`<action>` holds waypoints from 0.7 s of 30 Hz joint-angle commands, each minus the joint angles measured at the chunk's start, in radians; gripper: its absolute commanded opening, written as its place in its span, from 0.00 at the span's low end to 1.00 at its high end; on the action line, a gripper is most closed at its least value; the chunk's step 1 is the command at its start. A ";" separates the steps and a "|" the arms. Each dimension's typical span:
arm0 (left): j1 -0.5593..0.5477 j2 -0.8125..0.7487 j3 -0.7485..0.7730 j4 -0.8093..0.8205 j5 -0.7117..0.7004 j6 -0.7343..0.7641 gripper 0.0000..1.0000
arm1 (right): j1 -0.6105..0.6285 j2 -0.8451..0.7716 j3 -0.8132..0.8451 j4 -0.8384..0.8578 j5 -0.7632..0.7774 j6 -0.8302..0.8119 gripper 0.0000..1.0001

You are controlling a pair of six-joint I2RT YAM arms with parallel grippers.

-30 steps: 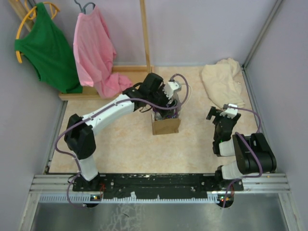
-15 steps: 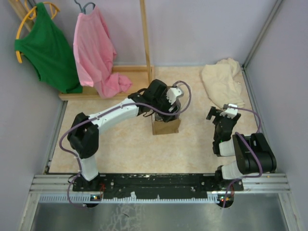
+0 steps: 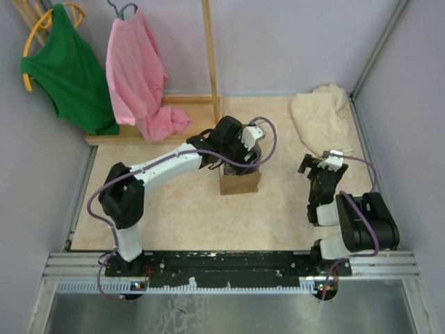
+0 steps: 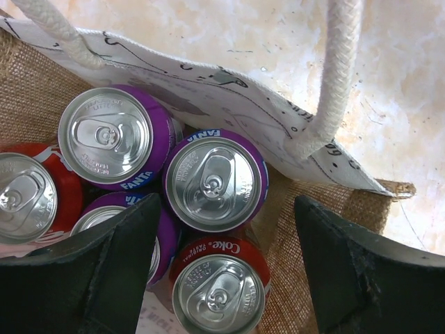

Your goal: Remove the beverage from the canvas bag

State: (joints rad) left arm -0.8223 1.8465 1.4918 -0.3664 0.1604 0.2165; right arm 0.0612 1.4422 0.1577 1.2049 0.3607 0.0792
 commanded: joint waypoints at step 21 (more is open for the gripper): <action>-0.004 0.152 0.089 -0.042 -0.058 -0.018 0.60 | -0.003 0.003 0.006 0.045 0.000 -0.011 0.99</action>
State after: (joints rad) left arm -0.8230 1.9450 1.5604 -0.3603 0.1192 0.2119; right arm 0.0612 1.4422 0.1577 1.2049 0.3607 0.0792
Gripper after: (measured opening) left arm 0.679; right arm 0.991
